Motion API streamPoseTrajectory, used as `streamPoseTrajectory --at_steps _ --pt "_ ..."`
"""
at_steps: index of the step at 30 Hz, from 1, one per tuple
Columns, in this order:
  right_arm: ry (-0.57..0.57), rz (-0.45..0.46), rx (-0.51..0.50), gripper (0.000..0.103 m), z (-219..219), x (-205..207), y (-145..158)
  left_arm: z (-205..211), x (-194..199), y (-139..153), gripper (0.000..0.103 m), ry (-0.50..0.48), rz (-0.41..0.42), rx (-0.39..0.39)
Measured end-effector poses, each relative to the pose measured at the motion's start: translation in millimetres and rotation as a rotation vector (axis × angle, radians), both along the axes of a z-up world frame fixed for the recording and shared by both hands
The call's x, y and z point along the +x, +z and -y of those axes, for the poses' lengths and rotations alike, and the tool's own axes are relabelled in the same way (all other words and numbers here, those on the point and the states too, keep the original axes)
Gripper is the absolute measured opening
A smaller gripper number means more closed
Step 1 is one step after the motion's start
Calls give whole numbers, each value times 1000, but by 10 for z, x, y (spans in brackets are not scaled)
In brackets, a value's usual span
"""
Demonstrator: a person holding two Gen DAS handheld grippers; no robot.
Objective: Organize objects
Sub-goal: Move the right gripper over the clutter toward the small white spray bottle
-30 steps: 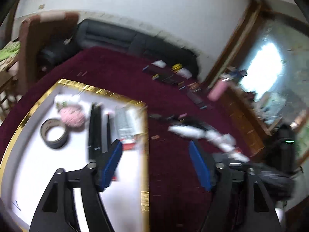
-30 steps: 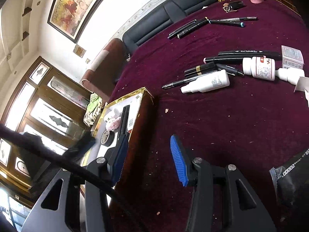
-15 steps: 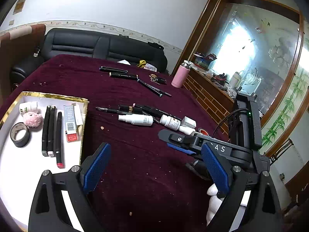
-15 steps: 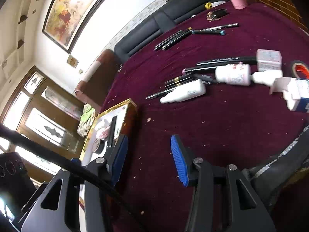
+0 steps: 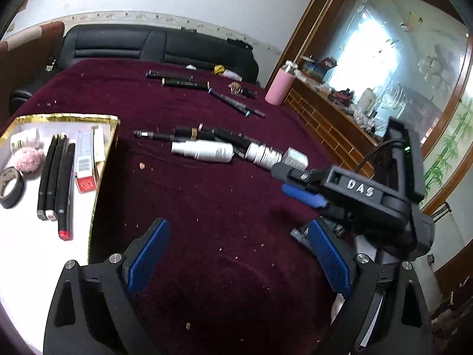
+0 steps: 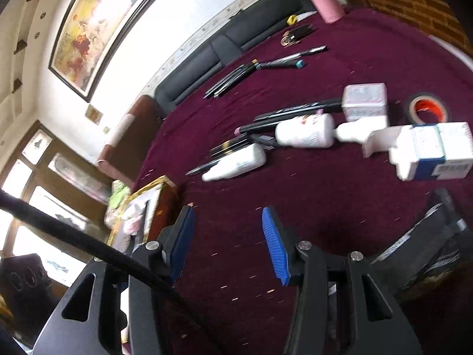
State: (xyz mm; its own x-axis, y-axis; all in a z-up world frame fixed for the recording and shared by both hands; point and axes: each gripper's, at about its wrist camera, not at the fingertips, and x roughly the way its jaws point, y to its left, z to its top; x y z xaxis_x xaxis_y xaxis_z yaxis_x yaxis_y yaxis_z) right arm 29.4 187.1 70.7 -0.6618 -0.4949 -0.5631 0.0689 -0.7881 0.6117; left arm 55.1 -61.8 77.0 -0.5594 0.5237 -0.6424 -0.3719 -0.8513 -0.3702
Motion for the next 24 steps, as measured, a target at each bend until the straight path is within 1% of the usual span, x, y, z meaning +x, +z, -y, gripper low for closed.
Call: streamPoseTrajectory --at_steps 3,8,11,14,20,21,24 --pt "-37 -29 36 46 -54 18 27 -37 -29 -112 92 -6 29 -14" --pt "-60 -45 67 46 -125 -2 7 -118 -93 -312 91 -10 68 -50" --pt "-100 -76 102 46 -147 14 5 -135 -127 -397 91 -10 79 -68" --pt "-103 -102 117 46 -135 29 34 -159 -158 -464 91 -1 74 -104" --pt "-106 -86 118 46 -163 -10 -3 -84 -298 -549 91 26 117 -73" --pt "-105 -78 113 48 -170 -18 -17 -72 -324 -576 91 29 136 -66" --pt "-102 -68 108 49 -174 -33 -40 -46 -336 -582 92 31 135 -47"
